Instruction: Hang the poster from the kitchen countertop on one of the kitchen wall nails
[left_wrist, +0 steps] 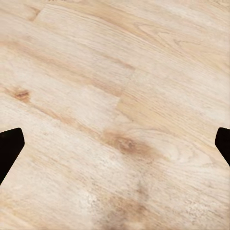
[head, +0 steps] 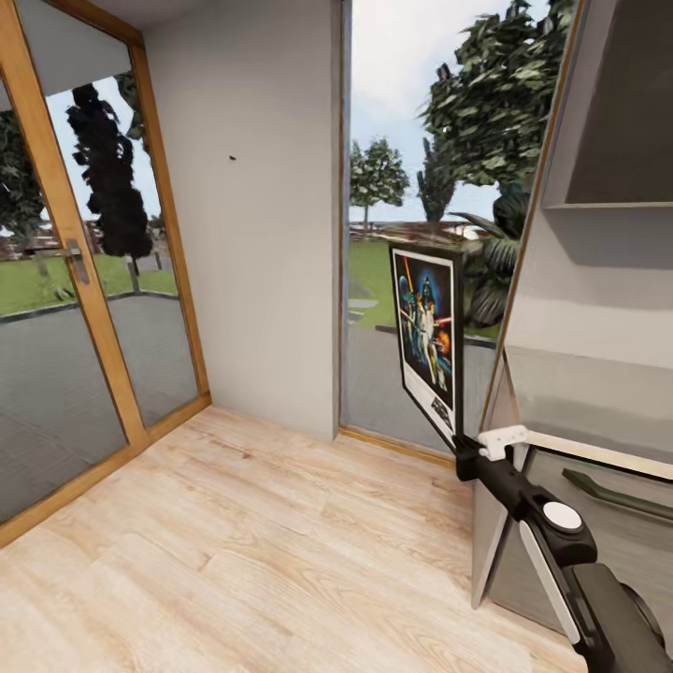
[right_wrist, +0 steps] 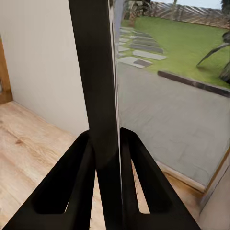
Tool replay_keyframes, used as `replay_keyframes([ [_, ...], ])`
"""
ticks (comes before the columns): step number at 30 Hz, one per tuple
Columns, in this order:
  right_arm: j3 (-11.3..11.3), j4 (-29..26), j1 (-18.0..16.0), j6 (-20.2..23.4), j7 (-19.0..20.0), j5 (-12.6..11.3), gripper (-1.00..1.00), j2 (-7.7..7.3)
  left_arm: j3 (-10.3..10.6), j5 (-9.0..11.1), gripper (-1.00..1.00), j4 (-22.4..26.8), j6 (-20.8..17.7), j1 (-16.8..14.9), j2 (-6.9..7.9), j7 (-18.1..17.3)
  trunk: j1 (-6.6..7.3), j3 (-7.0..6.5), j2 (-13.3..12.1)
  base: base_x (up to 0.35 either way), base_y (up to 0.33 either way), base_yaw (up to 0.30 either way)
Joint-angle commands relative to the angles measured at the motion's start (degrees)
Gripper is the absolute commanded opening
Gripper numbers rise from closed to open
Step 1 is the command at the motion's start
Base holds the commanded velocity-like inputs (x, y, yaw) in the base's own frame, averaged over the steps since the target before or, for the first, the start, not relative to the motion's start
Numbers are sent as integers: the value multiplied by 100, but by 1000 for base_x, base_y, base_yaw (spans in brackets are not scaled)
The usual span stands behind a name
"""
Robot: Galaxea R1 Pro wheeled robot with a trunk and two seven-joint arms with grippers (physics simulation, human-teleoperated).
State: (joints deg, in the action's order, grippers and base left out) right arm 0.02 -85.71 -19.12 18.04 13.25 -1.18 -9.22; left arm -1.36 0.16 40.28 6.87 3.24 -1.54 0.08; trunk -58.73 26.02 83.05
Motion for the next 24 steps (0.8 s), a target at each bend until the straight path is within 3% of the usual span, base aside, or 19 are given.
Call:
replay_keyframes([
  [1,-1,-5,-4,35,33,-24,-100,-2,-13,1,100,8,9,2,-4,1,0,5,3,0,0,0],
  [6,-1,78,-4,38,67,-23,-100,78,-13,1,100,14,0,2,-3,9,0,5,3,0,0,0],
  [9,-2,111,-4,34,72,-23,-100,142,-9,1,100,15,-1,2,-4,10,66,-49,-117,0,0,0],
  [24,-2,114,-4,33,74,-23,-100,157,-4,1,100,14,-6,2,-4,10,395,-307,-719,0,0,0],
])
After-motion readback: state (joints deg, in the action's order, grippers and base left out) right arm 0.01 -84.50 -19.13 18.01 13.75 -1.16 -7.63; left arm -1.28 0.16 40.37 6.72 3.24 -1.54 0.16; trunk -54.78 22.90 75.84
